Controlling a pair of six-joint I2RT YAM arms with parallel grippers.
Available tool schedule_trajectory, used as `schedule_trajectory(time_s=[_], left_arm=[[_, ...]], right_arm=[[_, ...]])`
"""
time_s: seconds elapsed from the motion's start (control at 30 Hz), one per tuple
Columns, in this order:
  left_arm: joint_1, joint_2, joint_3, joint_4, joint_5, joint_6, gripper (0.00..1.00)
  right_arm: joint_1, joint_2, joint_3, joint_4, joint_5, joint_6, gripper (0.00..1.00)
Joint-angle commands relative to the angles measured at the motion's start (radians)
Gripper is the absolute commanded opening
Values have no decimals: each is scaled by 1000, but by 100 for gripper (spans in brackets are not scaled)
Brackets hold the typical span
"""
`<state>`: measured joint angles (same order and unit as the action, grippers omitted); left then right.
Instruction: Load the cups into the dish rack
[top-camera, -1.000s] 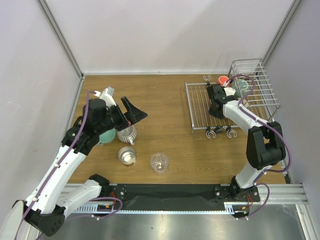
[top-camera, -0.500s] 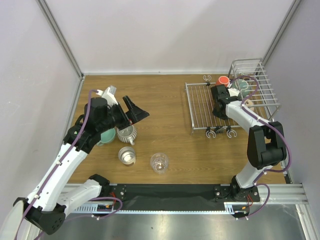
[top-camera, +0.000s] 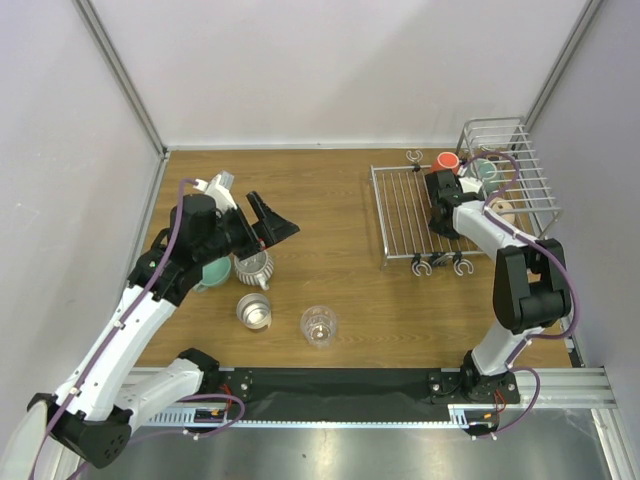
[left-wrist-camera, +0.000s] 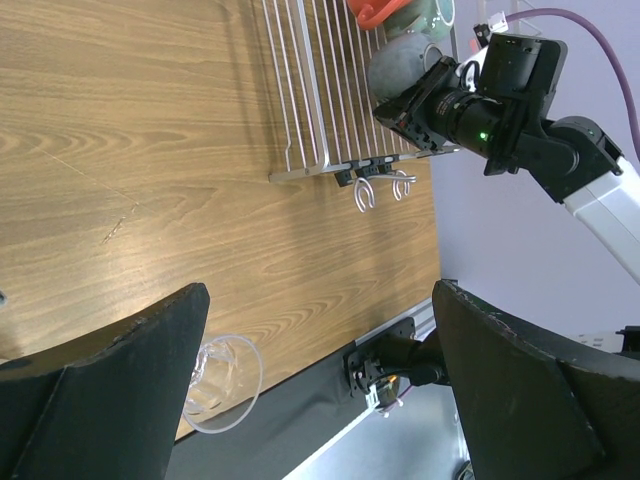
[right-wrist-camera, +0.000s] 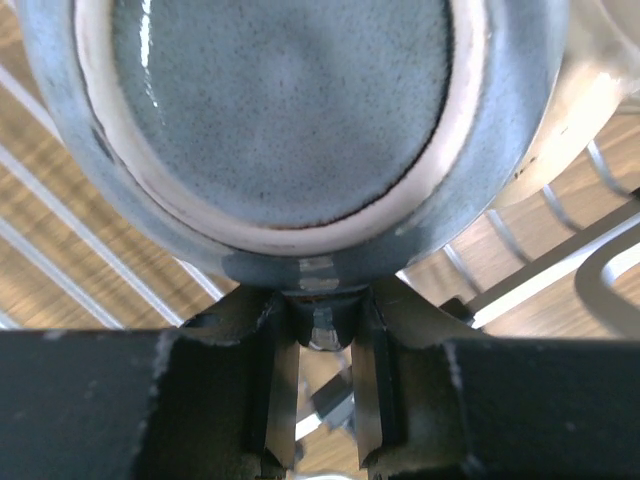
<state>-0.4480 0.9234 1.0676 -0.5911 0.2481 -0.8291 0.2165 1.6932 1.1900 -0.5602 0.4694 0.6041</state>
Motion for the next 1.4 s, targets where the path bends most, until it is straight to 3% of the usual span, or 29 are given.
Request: schedule_trajectory(time_s=[0.0, 0.47, 0.57, 0.67, 0.77, 0.8, 0.9, 1.0, 1.2, 1.37], left_arm=[[9, 3, 6, 25, 25, 2, 100], [9, 6, 8, 11, 11, 8, 100], [9, 14, 9, 7, 14, 8, 100], [9, 25, 15, 1, 16, 12, 100], [9, 37, 31, -7, 10, 15, 100], [9, 40, 34, -9, 11, 16, 100], [9, 48, 41, -13, 10, 18, 100], [9, 49, 46, -13, 8, 16, 99], [9, 49, 54, -55, -21, 24, 100], [9, 65, 78, -180, -125, 42, 98]], right_arm=[[-6, 8, 13, 43, 107, -26, 0], [-20, 26, 22, 11, 152, -50, 0], [-16, 19, 26, 2, 129, -56, 7], [-16, 5, 23, 0, 94, -63, 25], [-16, 3, 34, -23, 69, -63, 31], [-16, 2, 40, -32, 68, -61, 42], [-16, 3, 54, -56, 64, -55, 55], [-16, 2, 57, -67, 61, -58, 63], [-5, -55, 60, -96, 41, -60, 68], [18, -130, 72, -170, 20, -50, 79]])
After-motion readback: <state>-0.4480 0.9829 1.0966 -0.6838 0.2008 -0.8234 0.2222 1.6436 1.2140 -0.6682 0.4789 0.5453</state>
